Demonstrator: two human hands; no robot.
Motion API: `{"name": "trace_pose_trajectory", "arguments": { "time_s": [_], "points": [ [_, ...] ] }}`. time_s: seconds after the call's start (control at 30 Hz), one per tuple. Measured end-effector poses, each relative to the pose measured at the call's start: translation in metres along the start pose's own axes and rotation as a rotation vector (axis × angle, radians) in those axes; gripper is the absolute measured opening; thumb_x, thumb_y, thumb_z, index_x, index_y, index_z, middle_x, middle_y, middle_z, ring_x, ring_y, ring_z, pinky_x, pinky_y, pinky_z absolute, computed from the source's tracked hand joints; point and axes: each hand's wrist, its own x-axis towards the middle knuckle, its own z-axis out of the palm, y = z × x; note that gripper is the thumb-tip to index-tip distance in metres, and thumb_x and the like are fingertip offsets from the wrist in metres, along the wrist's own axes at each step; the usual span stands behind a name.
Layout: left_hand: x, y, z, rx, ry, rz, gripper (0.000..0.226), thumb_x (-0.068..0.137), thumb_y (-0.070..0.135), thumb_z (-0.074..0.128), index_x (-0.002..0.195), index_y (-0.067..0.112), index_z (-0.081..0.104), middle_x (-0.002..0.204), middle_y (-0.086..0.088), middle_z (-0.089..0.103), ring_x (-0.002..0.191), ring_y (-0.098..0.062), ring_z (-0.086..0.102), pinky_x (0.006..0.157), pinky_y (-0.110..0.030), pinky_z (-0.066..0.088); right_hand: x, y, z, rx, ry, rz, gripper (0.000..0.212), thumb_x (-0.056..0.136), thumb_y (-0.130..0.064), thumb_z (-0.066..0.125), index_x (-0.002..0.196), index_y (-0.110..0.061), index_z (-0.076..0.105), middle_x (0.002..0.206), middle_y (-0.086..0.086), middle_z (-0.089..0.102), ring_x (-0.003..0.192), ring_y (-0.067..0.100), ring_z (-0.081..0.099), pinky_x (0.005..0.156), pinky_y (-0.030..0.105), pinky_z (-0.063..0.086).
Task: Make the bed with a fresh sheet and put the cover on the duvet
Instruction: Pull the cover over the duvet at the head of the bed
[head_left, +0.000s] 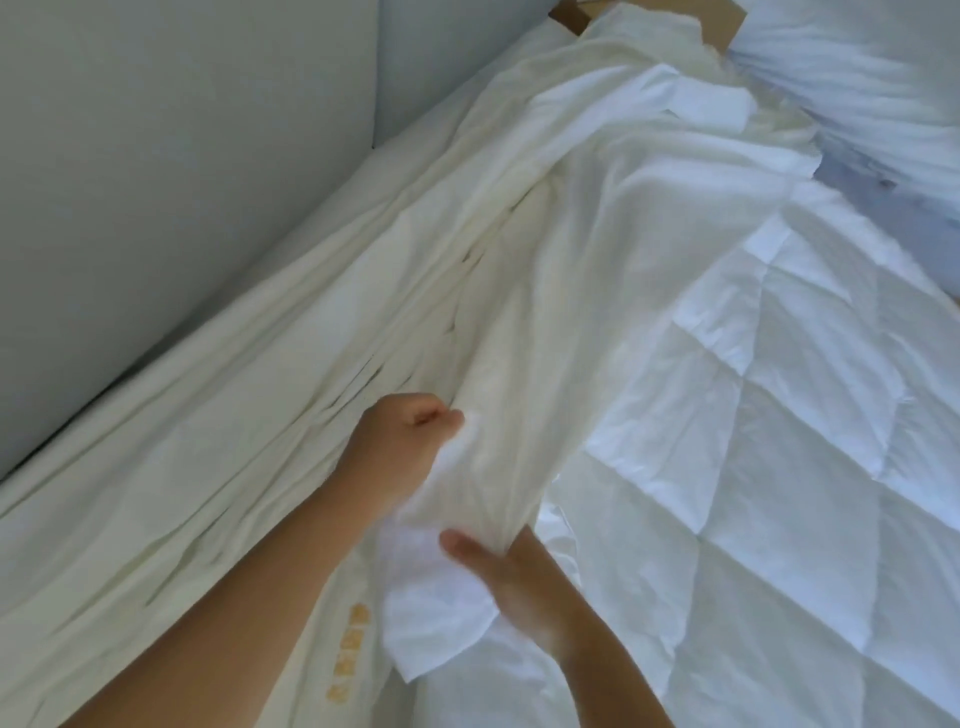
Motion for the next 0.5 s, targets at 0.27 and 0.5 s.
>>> {"name": "trace_pose_trajectory", "arguments": {
  "time_s": [0.27, 0.5],
  "points": [
    [-0.039, 0.012, 0.019, 0.395, -0.477, 0.269, 0.038, 0.086, 0.022, 0.051, 0.053, 0.017, 0.034, 0.052, 0.001, 0.036, 0.047, -0.01, 0.03, 0.05, -0.026, 0.028, 0.024, -0.033, -0.024, 0.765, 0.202, 0.062, 0.039, 0.077, -0.022, 0.071, 0.106, 0.003, 0.068, 0.107, 0.023, 0.068, 0.096, 0.035, 0.068, 0.08, 0.04, 0.057],
    [-0.035, 0.027, 0.005, 0.351, -0.69, -0.026, 0.038, 0.079, 0.014, 0.056, 0.046, 0.018, 0.038, 0.055, -0.002, 0.049, 0.047, -0.011, 0.04, 0.045, -0.014, 0.031, 0.01, -0.03, -0.034, 0.943, 0.416, -0.097, 0.026, 0.089, -0.015, 0.062, 0.113, -0.007, 0.063, 0.101, 0.008, 0.073, 0.092, 0.021, 0.07, 0.08, 0.035, 0.056]
  ]
}}
